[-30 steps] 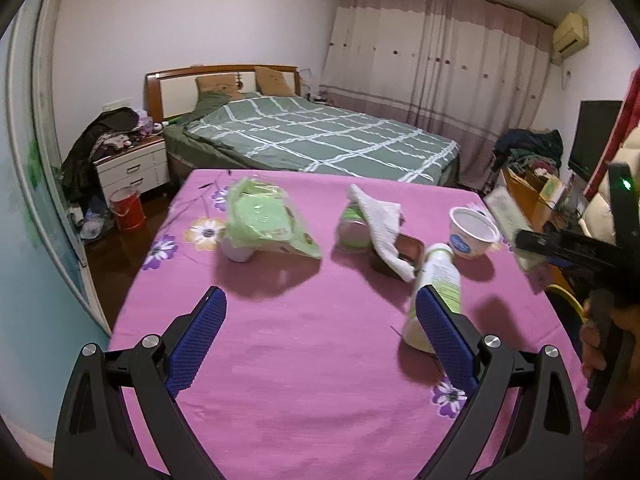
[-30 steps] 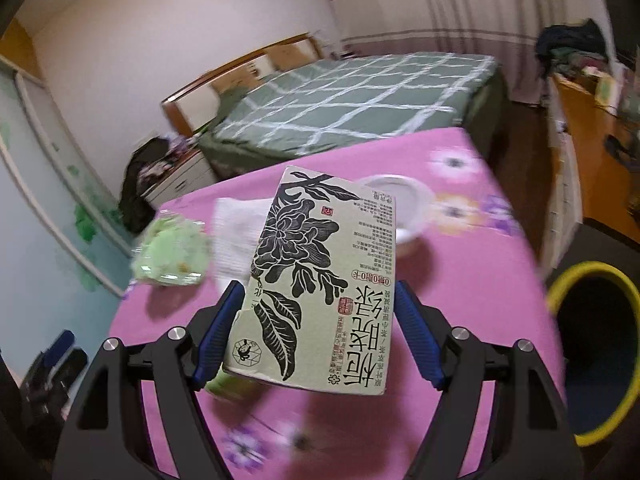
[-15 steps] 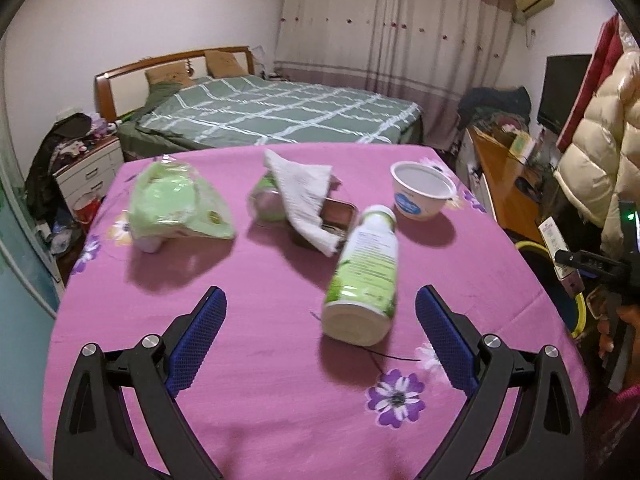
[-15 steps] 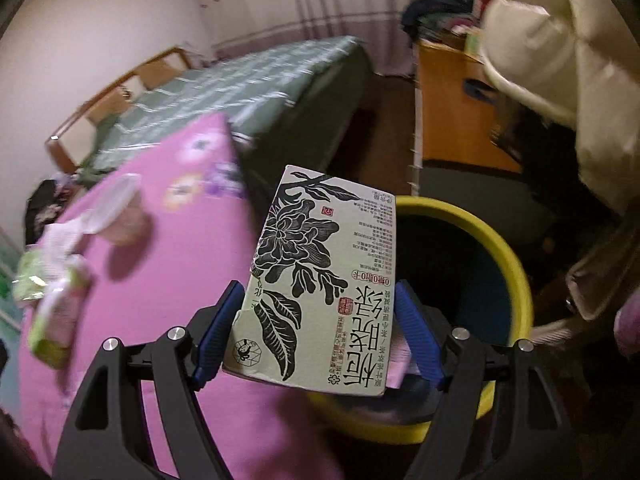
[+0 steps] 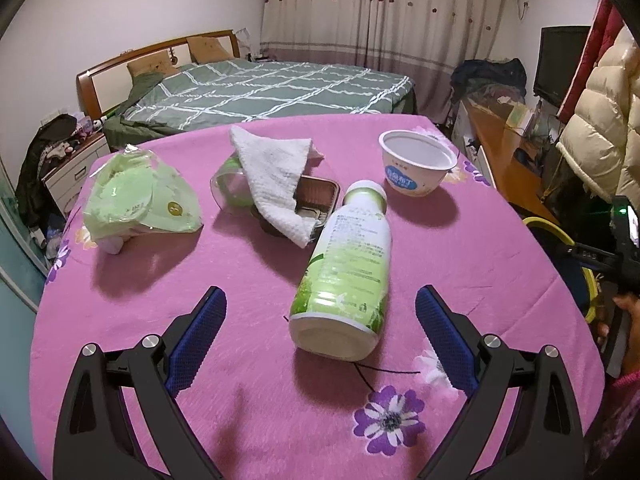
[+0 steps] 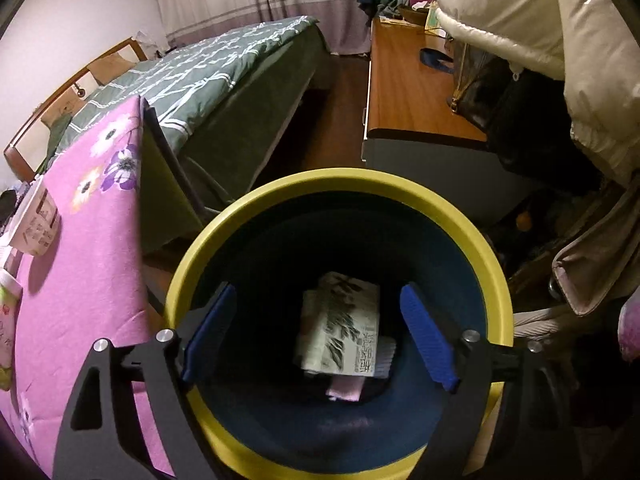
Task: Collect trash
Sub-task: 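Carry the printed box over the yellow bin and open the right gripper, then grasp the green-and-white plastic bottle with the left gripper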
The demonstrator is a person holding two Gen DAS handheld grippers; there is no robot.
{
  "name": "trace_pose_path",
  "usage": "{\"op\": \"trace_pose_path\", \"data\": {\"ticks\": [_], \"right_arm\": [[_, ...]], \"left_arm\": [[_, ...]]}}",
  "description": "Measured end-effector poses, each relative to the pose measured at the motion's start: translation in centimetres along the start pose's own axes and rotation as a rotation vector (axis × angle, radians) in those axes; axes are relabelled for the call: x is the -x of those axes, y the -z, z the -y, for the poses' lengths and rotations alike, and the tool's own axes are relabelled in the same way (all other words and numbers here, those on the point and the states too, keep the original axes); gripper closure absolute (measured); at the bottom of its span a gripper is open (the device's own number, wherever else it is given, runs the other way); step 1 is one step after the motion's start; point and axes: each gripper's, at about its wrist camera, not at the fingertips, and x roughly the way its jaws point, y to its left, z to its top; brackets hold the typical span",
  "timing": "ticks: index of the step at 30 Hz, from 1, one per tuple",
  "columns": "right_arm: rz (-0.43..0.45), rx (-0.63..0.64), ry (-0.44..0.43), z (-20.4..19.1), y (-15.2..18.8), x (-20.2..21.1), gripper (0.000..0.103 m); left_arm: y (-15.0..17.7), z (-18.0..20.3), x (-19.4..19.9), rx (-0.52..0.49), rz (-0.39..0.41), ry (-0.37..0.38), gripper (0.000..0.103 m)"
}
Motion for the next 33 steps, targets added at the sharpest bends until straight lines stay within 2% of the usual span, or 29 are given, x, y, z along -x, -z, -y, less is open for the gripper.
{"op": "trace_pose_path", "data": {"ticks": [9, 13, 27, 33], "right_arm": [[0.026, -0.01, -0.055, -0.1, 0.3, 1.6, 0.023], [0.03, -0.007, -0.076, -0.5, 0.3, 1.9, 0.023], [0.025, -0.006, -0.113, -0.9, 0.4, 2.2, 0.023], [0.026, -0.005, -0.121, -1.0, 0.4, 2.2, 0.023]], "left_arm": [[0.7, 0.1, -1.6, -0.041, -0.021, -0.001, 0.009], [1.1, 0.2, -2.3, -0.051, -0.035, 0.019, 0.02], [1.4, -0.3, -3.4, -0.039, -0.053, 0.076, 0.031], [1.2, -0.4, -3.4, -0.041, -0.046, 0.086, 0.043]]}}
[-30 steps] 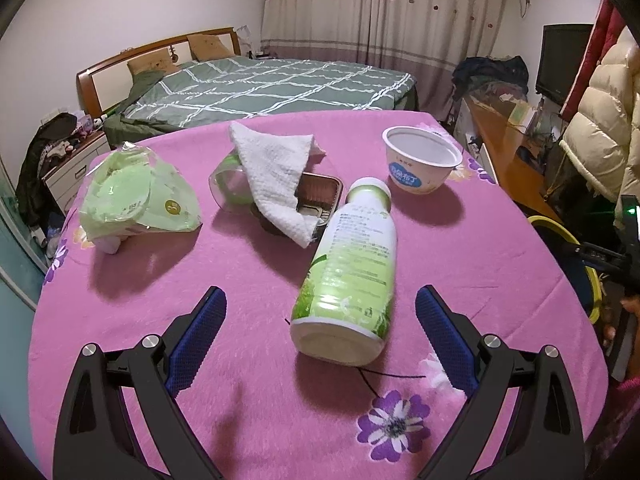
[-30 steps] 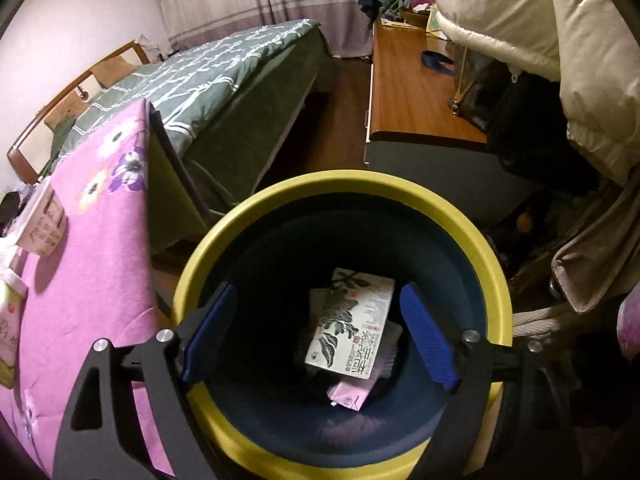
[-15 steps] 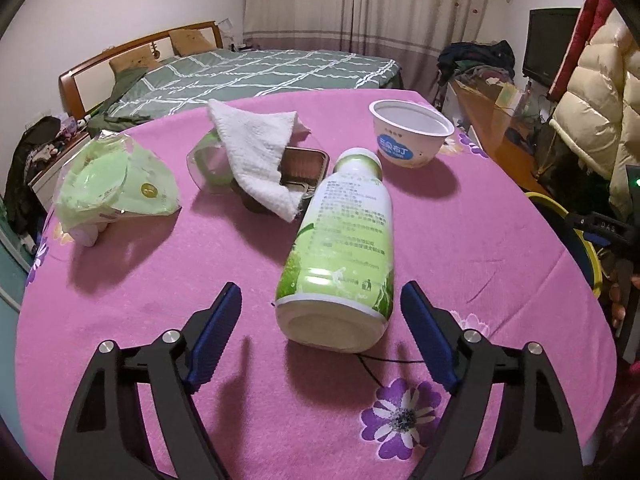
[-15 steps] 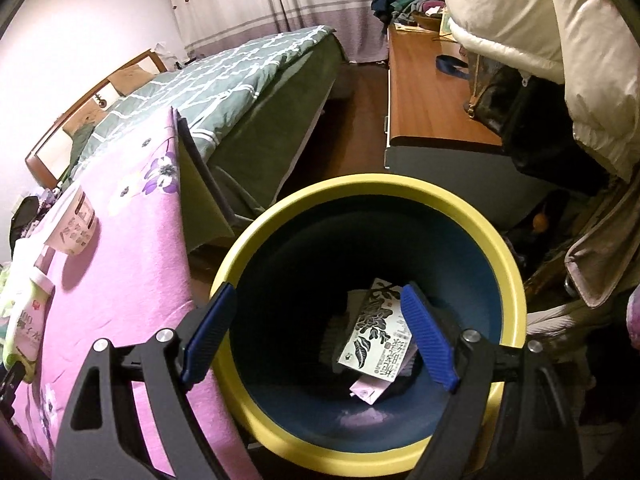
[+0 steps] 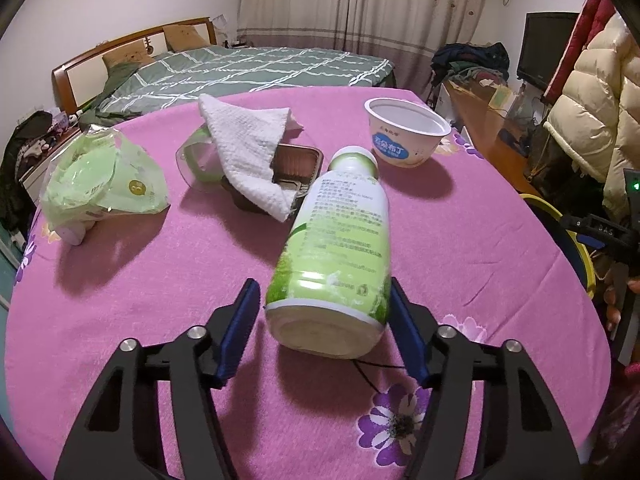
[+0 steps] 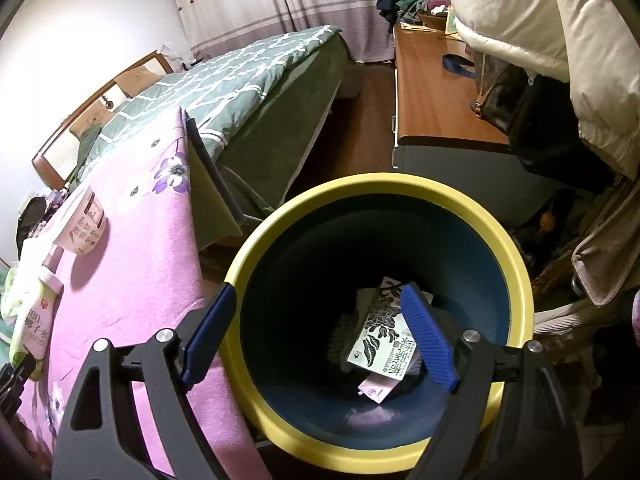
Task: Collect trash
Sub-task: 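Grasp the green-and-white plastic bottle with the left gripper, then carry the bottle over the yellow bin and open the left gripper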
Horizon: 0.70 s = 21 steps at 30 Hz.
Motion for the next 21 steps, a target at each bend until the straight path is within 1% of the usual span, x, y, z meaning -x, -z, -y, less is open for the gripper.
{"op": "trace_pose_path", "data": {"ticks": [2, 8, 12, 17, 21], "right_arm": [[-0.001, 0.003, -0.002, -0.1, 0.0, 0.0, 0.023], [0.01, 0.002, -0.015, -0.3, 0.1, 0.7, 0.023], [0.023, -0.002, -0.023, -0.2, 0.3, 1.5, 0.023], [0.027, -0.006, -0.037, -0.2, 0.7, 2.0, 0.023], [0.029, -0.006, -0.047, -0.3, 0.8, 2.4, 0.023]], "left_arm": [[0.0, 0.3, 0.1, -0.01, 0.004, 0.003, 0.047], [-0.4, 0.6, 1.2, -0.019, 0.033, -0.007, 0.048], [-1.1, 0.9, 3.3, -0.036, 0.081, -0.016, 0.048], [-2.1, 1.9, 6.9, -0.083, 0.155, -0.027, 0.049], [-3.0, 2.4, 9.0, -0.101, 0.191, -0.022, 0.049]]}}
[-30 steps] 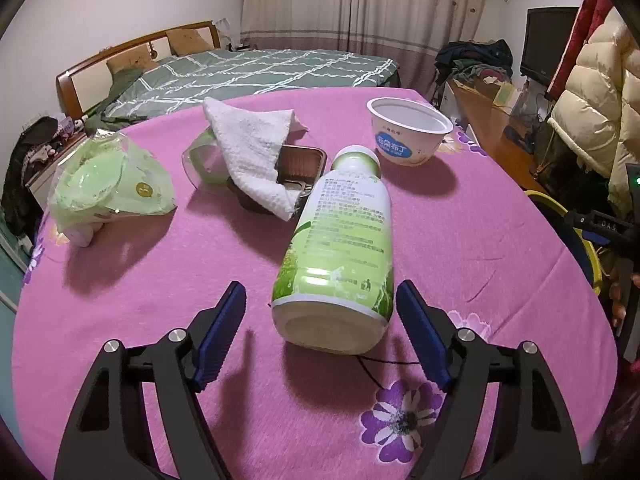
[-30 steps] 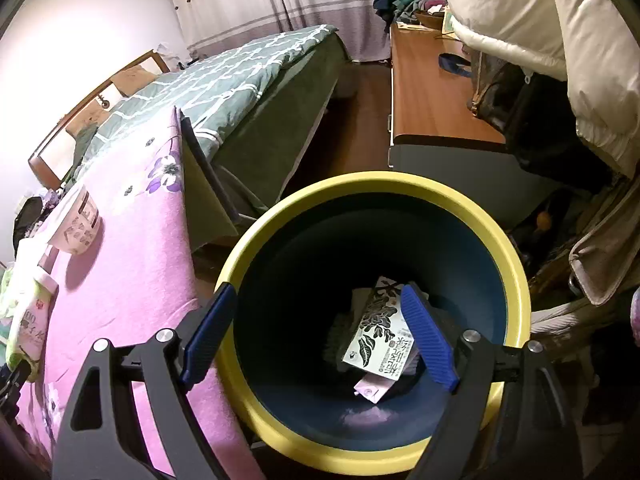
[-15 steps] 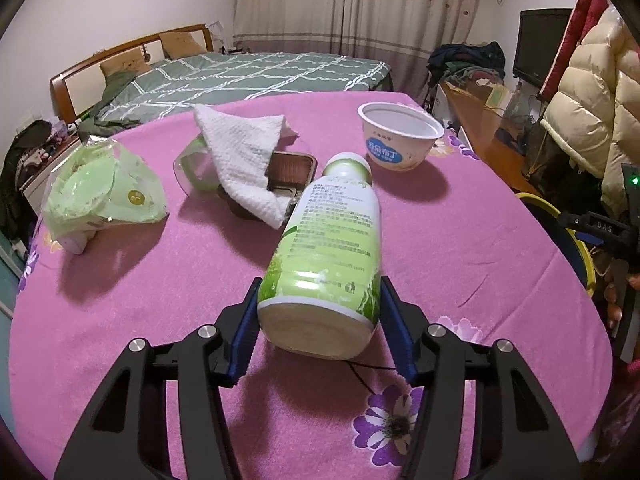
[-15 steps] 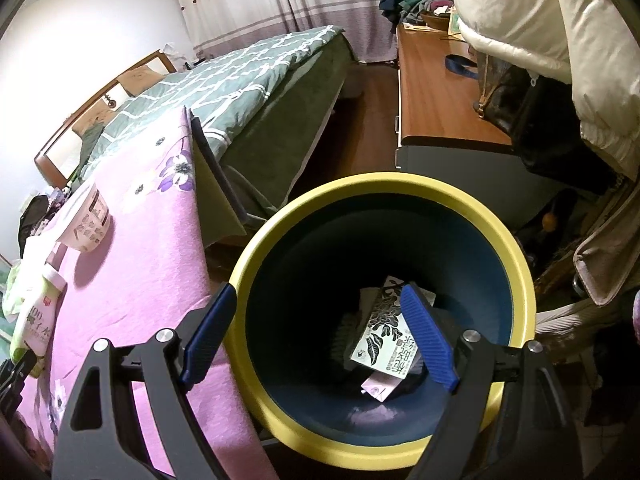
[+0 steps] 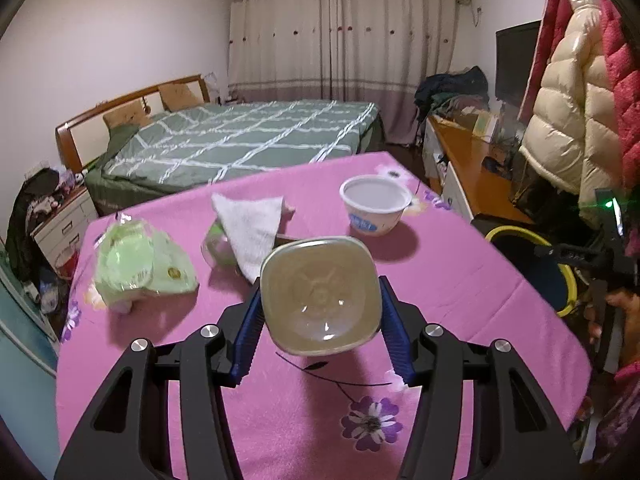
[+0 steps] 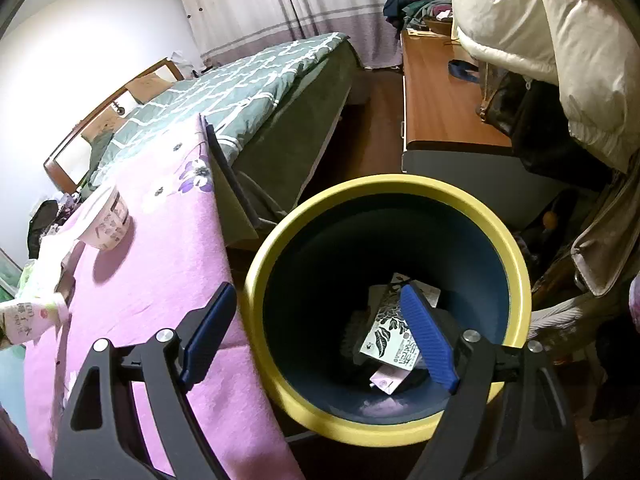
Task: Collect trash
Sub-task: 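Carry the bottle over the yellow bin and open the left gripper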
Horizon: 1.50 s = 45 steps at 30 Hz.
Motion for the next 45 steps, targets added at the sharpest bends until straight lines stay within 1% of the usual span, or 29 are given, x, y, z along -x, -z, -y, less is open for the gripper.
{"op": "trace_pose_path", "data": {"ticks": [7, 11, 16, 24, 27, 32, 36, 41, 45], "right_arm": [[0.015, 0.004, -0.014, -0.1, 0.2, 0.9, 0.023], [0.022, 0.005, -0.023, -0.1, 0.3, 1.5, 0.023], [0.025, 0.01, -0.032, -0.3, 0.5, 2.0, 0.023], [0.011, 0.009, -0.042, -0.1, 0.9, 2.1, 0.023], [0.022, 0.01, -0.045, 0.0, 1.0, 2.4, 0.023], [0.065, 0.019, -0.028, 0.3, 1.0, 4.1, 0.023], [0.092, 0.022, -0.01, 1.1, 1.1, 5.3, 0.023], [0.112, 0.011, 0.015, 3.0, 1.4, 6.4, 0.023], [0.12, -0.013, 0.034, 5.1, 1.7, 7.0, 0.023]], "left_arm": [[-0.9, 0.6, 2.6, -0.007, 0.029, -0.005, 0.051], [-1.1, 1.2, 3.3, -0.019, 0.031, 0.001, 0.051], [-1.0, 1.8, 3.1, -0.036, 0.031, -0.005, 0.051], [-1.0, 1.9, 2.4, -0.023, 0.029, -0.014, 0.051], [-1.2, 1.9, 2.7, -0.009, 0.033, 0.015, 0.051], [-2.2, 3.3, 3.4, -0.037, 0.059, 0.048, 0.051], [-3.8, 5.9, 3.5, -0.073, 0.081, 0.112, 0.051], [-6.1, 9.8, 2.5, -0.113, 0.087, 0.191, 0.051], [-8.0, 14.0, 0.9, -0.149, 0.085, 0.271, 0.051]]}}
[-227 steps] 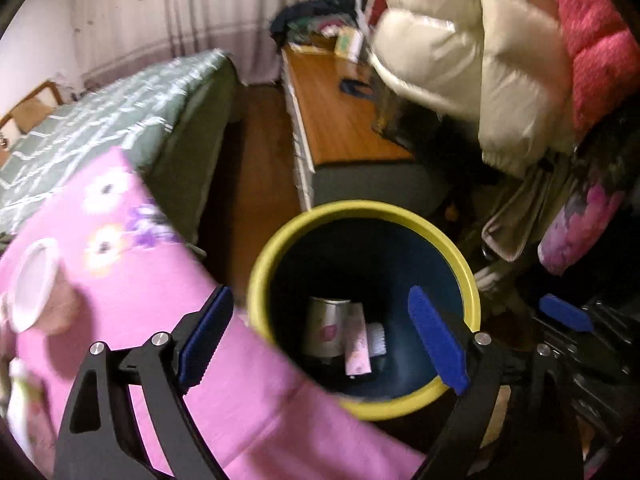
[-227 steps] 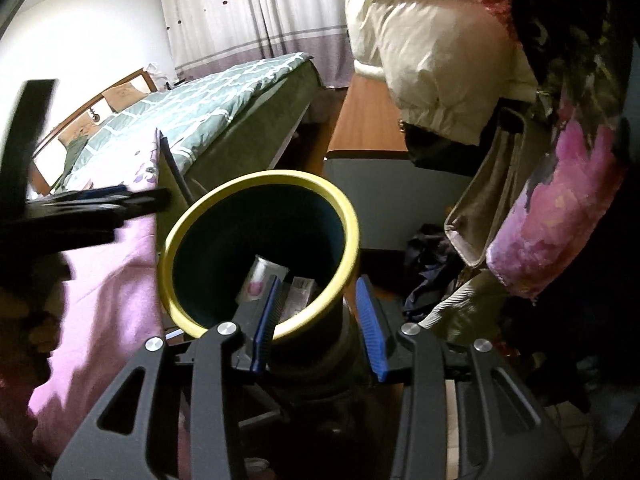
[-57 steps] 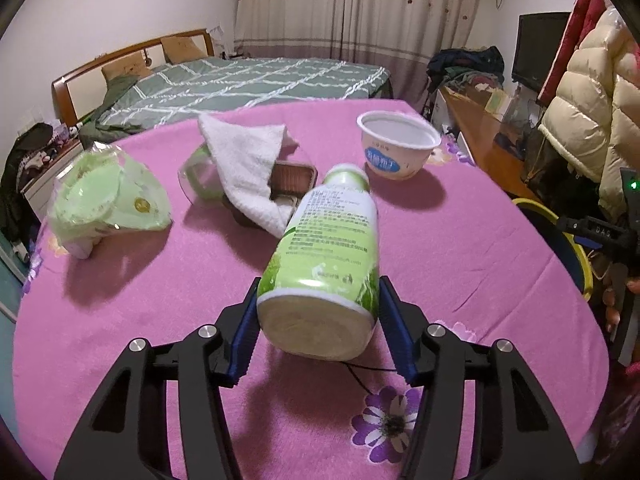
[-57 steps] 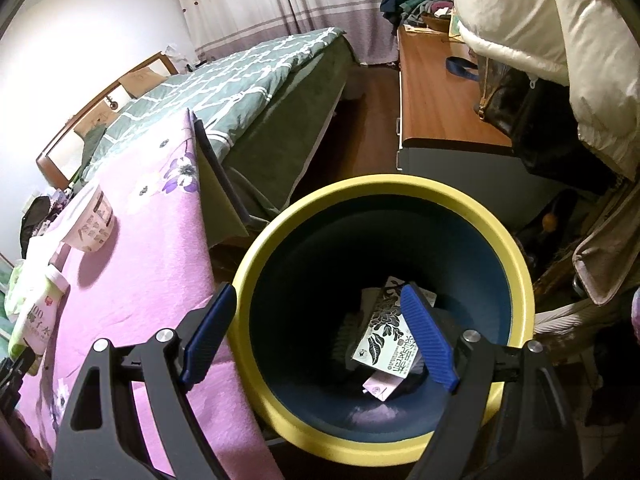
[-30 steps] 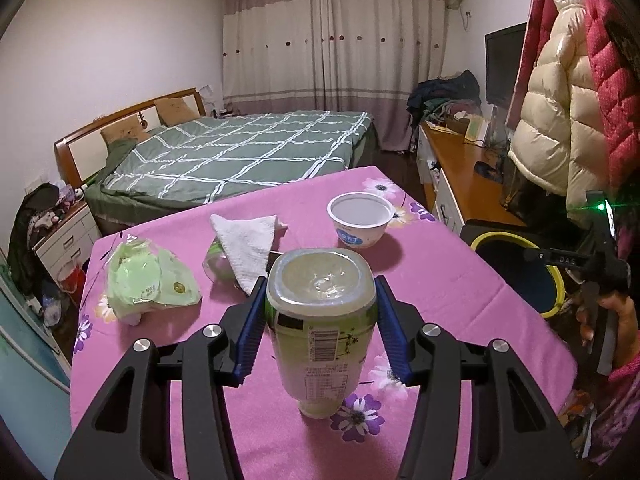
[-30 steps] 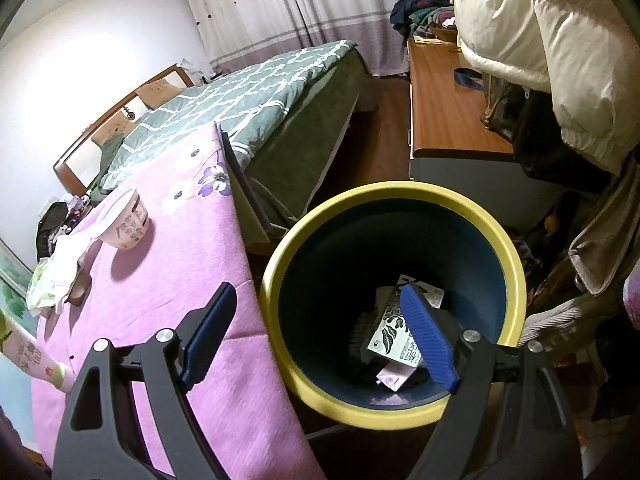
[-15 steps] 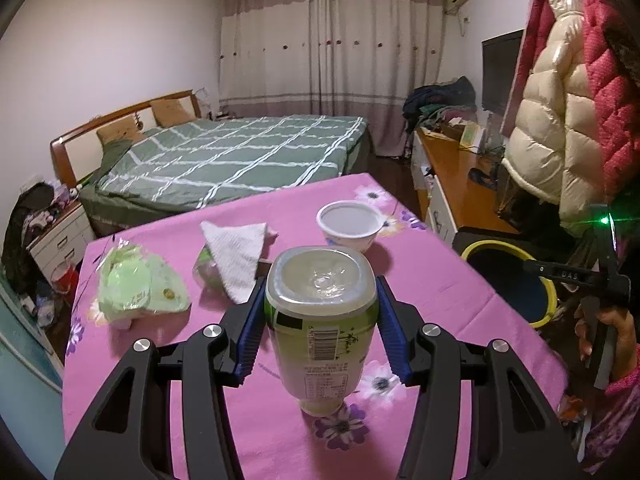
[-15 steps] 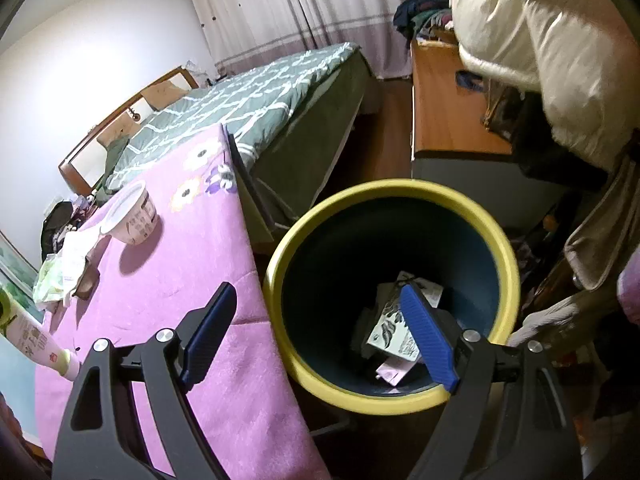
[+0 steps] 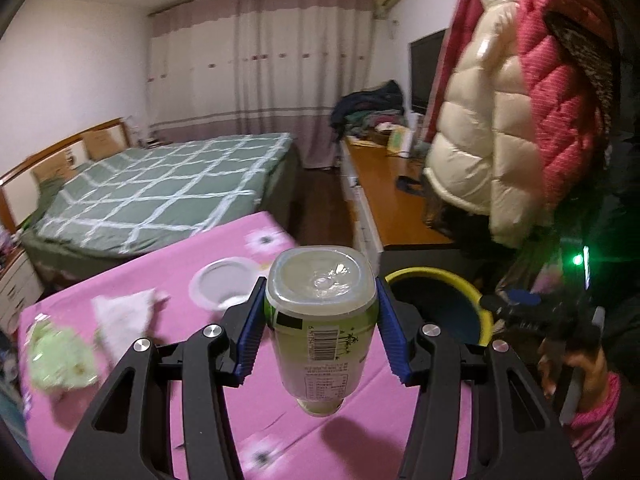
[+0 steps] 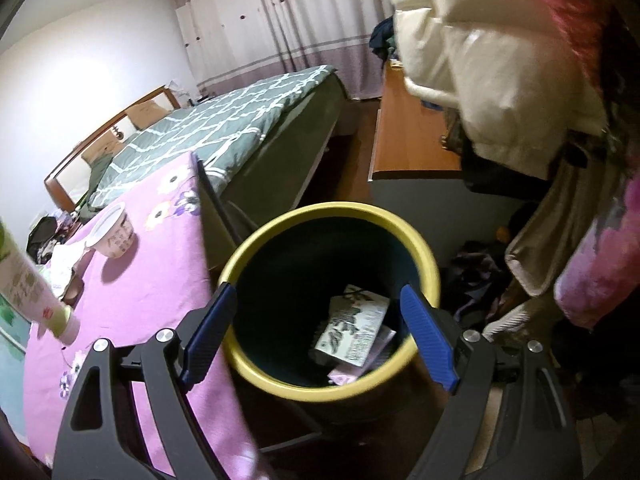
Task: Collect trash
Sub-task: 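Carry the bottle over the yellow bin and open the left gripper, then move the right gripper to the white towel on the table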
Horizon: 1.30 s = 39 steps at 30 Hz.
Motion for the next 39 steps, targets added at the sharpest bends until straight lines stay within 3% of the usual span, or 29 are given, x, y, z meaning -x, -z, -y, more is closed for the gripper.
{"op": "trace_pose_path", "data": {"ticks": [9, 18, 21, 26, 32, 39], "right_arm": [[0.002, -0.055, 0.027, 4.1, 1.2, 1.0, 0.023], [-0.022, -0.075, 0.03, 5.4, 1.6, 0.6, 0.023], [-0.026, -0.076, 0.031, 5.2, 1.6, 0.6, 0.023], [-0.029, -0.072, 0.033, 4.8, 1.5, 0.6, 0.023], [-0.048, -0.03, 0.018, 2.8, 1.3, -0.1, 0.023], [-0.057, 0.033, 0.005, -0.9, 0.8, -0.9, 0.023]], "left_arm": [[-3.3, 8.1, -9.2, -0.051, -0.086, 0.135, 0.051], [-1.6, 12.4, -17.5, -0.064, -0.192, 0.163, 0.051], [-0.8, 12.2, -18.3, -0.053, -0.192, 0.127, 0.021], [-0.4, 10.0, -16.7, -0.029, -0.174, 0.121, 0.021], [0.4, 4.1, -11.6, 0.046, -0.112, 0.056, 0.016], [4.2, -6.5, -3.6, 0.159, -0.034, -0.189, 0.013]]}}
